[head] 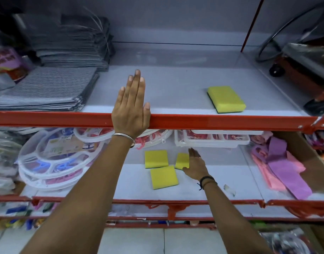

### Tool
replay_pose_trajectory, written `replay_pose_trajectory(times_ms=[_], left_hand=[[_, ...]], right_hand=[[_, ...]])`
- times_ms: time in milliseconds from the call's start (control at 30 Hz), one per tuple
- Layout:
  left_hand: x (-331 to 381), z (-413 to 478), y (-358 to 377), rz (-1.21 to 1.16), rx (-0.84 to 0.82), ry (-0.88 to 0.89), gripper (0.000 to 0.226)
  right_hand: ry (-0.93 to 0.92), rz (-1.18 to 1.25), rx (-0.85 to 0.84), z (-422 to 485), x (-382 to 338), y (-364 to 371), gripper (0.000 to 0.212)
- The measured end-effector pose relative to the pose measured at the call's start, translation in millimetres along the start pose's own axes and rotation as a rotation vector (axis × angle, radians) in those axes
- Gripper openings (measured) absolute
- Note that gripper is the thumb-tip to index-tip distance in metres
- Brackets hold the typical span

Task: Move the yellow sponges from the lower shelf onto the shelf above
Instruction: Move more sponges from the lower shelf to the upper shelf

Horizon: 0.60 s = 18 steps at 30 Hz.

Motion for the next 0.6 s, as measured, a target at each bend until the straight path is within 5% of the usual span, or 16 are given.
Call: replay_pose_trajectory(times_ms=[167, 600], left_hand=[[0, -1, -1, -0.004, 0.012, 0.0, 0.056], [-2, -1, 2, -0.028, -0.058, -0.029, 0.056]], right_hand=[[0.011, -0.121, -0.152, 12, 12, 17, 0.092], [0.199, -0.034, 0.134, -74, -23, -97, 0.046]])
Point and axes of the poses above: each hand's wrist, its own z-axis towards the middle knuckle, its own y-axis out of the palm, x = y × z, the point moved 9 cm from there along z, towards the middle knuckle
